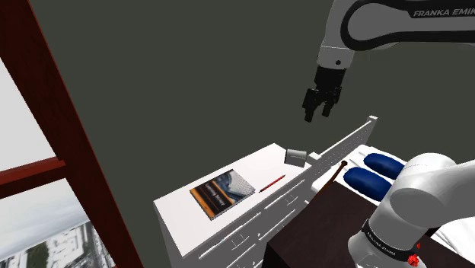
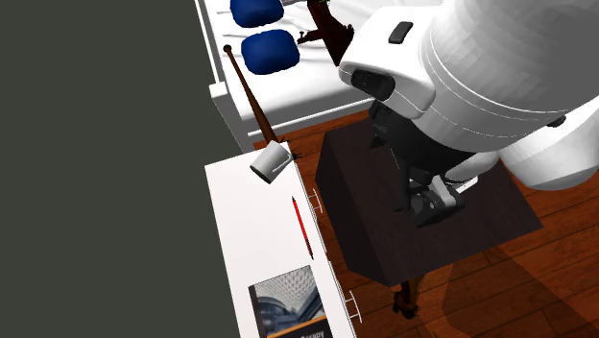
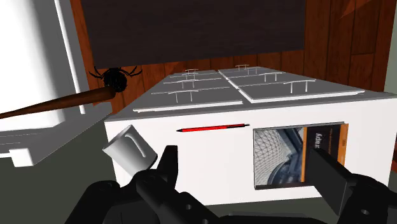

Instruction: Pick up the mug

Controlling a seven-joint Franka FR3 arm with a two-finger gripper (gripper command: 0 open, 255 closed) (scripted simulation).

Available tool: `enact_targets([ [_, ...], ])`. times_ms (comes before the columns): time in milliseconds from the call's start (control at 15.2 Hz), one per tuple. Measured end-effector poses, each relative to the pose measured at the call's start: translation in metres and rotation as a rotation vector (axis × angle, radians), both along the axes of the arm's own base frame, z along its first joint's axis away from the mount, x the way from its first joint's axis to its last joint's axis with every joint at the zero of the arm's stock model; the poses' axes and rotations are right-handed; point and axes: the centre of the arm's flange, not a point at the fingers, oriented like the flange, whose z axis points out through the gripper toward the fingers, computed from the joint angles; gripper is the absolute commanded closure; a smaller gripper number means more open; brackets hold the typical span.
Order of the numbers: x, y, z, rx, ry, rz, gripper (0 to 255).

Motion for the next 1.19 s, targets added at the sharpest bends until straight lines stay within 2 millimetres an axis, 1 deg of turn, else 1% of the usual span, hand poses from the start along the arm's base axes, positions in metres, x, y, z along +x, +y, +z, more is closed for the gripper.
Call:
enact_targets([
  [66, 0.000, 0.000, 0.000, 0.000, 0.000, 0.000, 0],
  [198, 0.000, -0.007, -0.013, 0.000, -0.012, -0.008, 0],
  [462, 0.005, -0.035, -0.060, 0.001, -0.048, -0.030, 0],
  [726, 0.009, -0.057, -0.101, 0.001, -0.089, -0.054, 0],
  [792, 0.011, -0.066, -0.111, 0.001, -0.098, -0.061, 0],
  [924, 0.013, -0.077, -0.137, 0.001, -0.118, -0.072, 0],
  [990, 0.016, -0.083, -0.146, 0.001, -0.129, -0.078, 0],
  [1122, 0.017, -0.097, -0.172, 0.002, -0.148, -0.090, 0],
  [1188, 0.017, -0.102, -0.181, 0.002, -0.160, -0.096, 0],
])
